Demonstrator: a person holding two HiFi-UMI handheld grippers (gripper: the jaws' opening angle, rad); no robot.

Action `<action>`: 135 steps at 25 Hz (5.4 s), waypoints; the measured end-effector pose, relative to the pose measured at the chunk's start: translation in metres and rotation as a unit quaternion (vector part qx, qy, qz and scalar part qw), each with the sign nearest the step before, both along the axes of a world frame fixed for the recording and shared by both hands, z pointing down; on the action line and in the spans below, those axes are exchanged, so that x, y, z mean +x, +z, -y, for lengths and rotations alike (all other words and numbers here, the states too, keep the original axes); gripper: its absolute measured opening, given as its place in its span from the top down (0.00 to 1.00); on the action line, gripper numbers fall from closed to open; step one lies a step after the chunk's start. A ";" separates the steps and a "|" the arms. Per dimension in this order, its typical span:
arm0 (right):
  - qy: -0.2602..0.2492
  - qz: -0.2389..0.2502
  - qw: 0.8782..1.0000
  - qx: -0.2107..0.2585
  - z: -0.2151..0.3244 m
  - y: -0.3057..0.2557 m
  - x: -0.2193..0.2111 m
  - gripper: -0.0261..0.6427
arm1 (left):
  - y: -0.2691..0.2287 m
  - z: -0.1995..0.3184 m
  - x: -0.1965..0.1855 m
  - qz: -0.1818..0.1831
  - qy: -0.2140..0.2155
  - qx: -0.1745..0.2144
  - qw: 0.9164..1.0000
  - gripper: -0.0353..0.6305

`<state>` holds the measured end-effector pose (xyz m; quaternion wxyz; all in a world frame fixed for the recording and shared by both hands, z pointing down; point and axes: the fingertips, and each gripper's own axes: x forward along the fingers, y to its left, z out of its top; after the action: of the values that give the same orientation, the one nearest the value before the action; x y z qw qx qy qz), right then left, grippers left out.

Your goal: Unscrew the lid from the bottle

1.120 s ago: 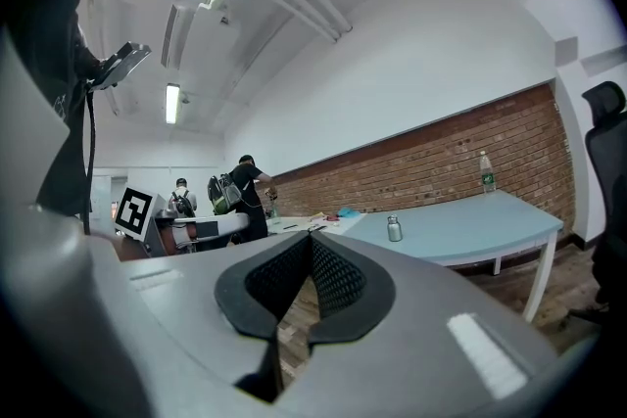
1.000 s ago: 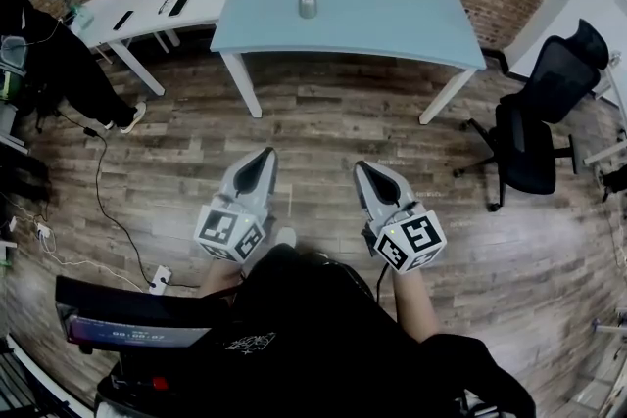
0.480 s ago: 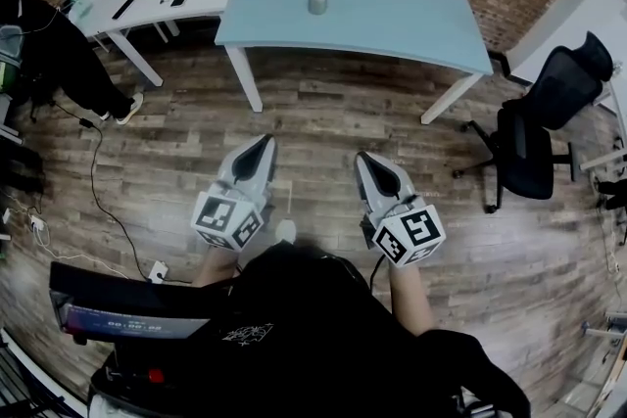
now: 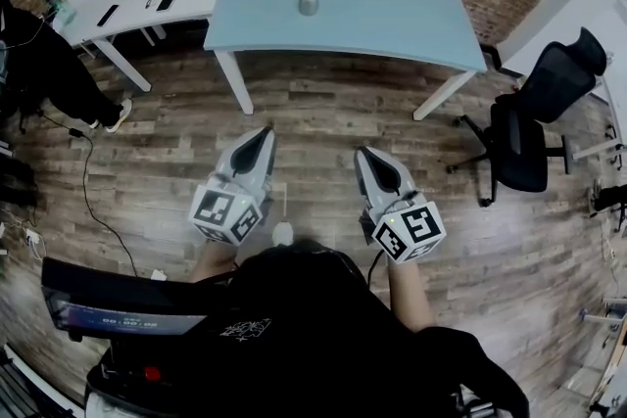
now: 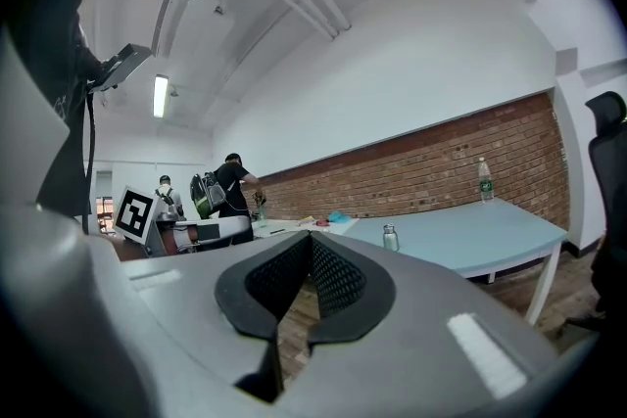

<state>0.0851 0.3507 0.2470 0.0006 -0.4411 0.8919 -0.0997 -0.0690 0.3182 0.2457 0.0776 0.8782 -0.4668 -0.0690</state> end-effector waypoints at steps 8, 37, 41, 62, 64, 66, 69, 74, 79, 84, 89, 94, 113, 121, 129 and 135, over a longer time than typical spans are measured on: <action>0.014 -0.001 1.000 -0.001 0.019 0.000 -0.009 0.96 | 0.003 0.024 -0.009 -0.008 0.013 -0.006 1.000 0.95; 0.049 -0.030 0.998 -0.004 0.043 0.005 -0.056 0.96 | 0.005 0.064 -0.068 -0.025 0.037 -0.001 0.999 0.95; 0.049 -0.035 0.998 -0.006 0.038 0.005 -0.059 0.96 | 0.010 0.062 -0.072 -0.030 0.035 -0.006 0.999 0.95; 0.025 -0.015 1.000 -0.011 0.062 0.010 -0.052 0.96 | 0.012 0.070 -0.055 -0.016 0.026 -0.015 0.999 0.95; 0.022 -0.015 1.000 -0.013 0.066 0.011 -0.049 0.96 | 0.010 0.073 -0.051 -0.015 0.025 -0.013 0.999 0.95; 0.020 -0.014 1.000 -0.013 0.070 0.011 -0.046 0.96 | 0.009 0.076 -0.047 -0.015 0.023 -0.012 1.000 0.95; 0.017 -0.011 1.000 -0.012 0.077 0.012 -0.042 0.96 | 0.010 0.082 -0.043 -0.012 0.021 -0.014 1.000 0.95; 0.011 -0.009 1.000 -0.016 0.091 0.015 -0.034 0.96 | 0.010 0.095 -0.033 -0.009 0.016 -0.015 1.000 0.95; 0.004 -0.008 1.000 -0.011 0.108 0.012 -0.022 0.96 | 0.005 0.110 -0.022 -0.006 0.012 -0.009 1.000 0.95; -0.007 -0.007 1.000 -0.004 0.127 0.007 -0.013 0.96 | 0.000 0.124 -0.011 -0.003 0.004 -0.004 1.000 0.95; -0.021 -0.003 1.000 -0.003 0.139 0.007 -0.005 0.96 | -0.002 0.133 0.001 0.000 -0.003 -0.001 1.000 0.95; -0.033 -0.002 0.999 -0.004 0.151 0.008 0.001 0.96 | -0.001 0.142 0.006 0.002 -0.015 -0.003 1.000 0.95; -0.058 -0.002 0.998 -0.014 0.177 0.014 0.025 0.96 | 0.005 0.163 0.029 0.001 -0.040 -0.010 0.999 0.95; -0.063 -0.002 0.998 -0.018 0.175 0.019 0.029 0.96 | 0.008 0.160 0.029 0.001 -0.048 -0.013 0.999 0.95; -0.058 -0.009 0.998 -0.030 0.188 0.023 0.010 0.96 | 0.016 0.176 0.006 -0.006 -0.049 -0.025 0.998 0.95; -0.053 -0.010 0.998 -0.029 0.194 0.021 0.005 0.96 | 0.013 0.185 0.002 -0.009 -0.042 -0.023 0.999 0.95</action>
<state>0.0902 0.1565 0.2683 -0.0263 -0.3944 0.9106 -0.1209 -0.0672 0.1335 0.2588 0.0985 0.8550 -0.5044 -0.0696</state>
